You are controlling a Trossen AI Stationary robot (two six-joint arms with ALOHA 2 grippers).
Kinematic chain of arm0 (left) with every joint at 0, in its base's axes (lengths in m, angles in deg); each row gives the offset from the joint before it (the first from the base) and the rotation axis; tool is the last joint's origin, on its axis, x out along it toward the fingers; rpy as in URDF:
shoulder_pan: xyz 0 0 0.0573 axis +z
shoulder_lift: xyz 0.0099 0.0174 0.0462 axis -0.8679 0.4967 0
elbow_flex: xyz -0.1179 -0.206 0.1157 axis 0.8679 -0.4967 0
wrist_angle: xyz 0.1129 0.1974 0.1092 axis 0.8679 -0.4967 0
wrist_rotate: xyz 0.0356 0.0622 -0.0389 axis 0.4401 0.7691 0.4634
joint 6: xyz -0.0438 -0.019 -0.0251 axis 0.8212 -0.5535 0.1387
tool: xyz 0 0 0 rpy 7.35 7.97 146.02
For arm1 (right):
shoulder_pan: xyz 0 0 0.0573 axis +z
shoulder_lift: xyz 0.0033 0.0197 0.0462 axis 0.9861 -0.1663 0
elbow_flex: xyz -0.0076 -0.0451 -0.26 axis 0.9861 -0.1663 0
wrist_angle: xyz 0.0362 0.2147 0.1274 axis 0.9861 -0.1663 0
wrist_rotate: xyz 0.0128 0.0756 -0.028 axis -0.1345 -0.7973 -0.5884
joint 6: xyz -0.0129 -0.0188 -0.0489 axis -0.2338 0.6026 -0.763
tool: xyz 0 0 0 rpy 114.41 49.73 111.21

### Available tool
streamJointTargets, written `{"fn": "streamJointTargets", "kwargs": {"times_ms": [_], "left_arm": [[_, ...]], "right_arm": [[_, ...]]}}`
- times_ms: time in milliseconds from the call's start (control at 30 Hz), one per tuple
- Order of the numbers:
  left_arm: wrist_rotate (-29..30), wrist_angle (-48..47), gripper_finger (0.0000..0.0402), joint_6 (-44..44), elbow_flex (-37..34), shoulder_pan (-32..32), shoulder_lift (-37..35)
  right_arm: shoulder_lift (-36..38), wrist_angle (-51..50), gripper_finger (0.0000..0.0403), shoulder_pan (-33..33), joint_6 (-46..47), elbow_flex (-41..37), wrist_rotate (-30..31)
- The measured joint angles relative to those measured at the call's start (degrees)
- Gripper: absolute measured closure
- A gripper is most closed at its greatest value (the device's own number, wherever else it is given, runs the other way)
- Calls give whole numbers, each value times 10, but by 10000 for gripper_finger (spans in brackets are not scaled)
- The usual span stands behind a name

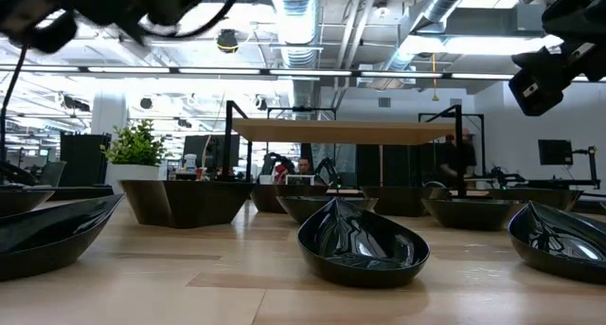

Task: Pick & Place Mini shaped plates
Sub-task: Put the black drop shaped plate on the shelf

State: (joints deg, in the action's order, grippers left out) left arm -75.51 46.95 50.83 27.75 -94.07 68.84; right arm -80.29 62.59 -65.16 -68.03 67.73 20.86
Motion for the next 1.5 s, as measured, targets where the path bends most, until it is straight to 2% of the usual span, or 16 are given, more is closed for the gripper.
{"fn": "streamJointTargets", "kwargs": {"times_ms": [200,500,833,1500], "left_arm": [[14,-48,311,49,9,-15,17],[47,-83,311,11,9,-9,25],[28,-70,311,-3,9,-15,62],[18,-69,311,-31,7,-17,91]], "right_arm": [[0,-3,221,0,0,0,0],[0,-6,221,0,0,0,0],[0,-8,221,0,0,0,0],[0,-10,221,0,0,0,0]]}}
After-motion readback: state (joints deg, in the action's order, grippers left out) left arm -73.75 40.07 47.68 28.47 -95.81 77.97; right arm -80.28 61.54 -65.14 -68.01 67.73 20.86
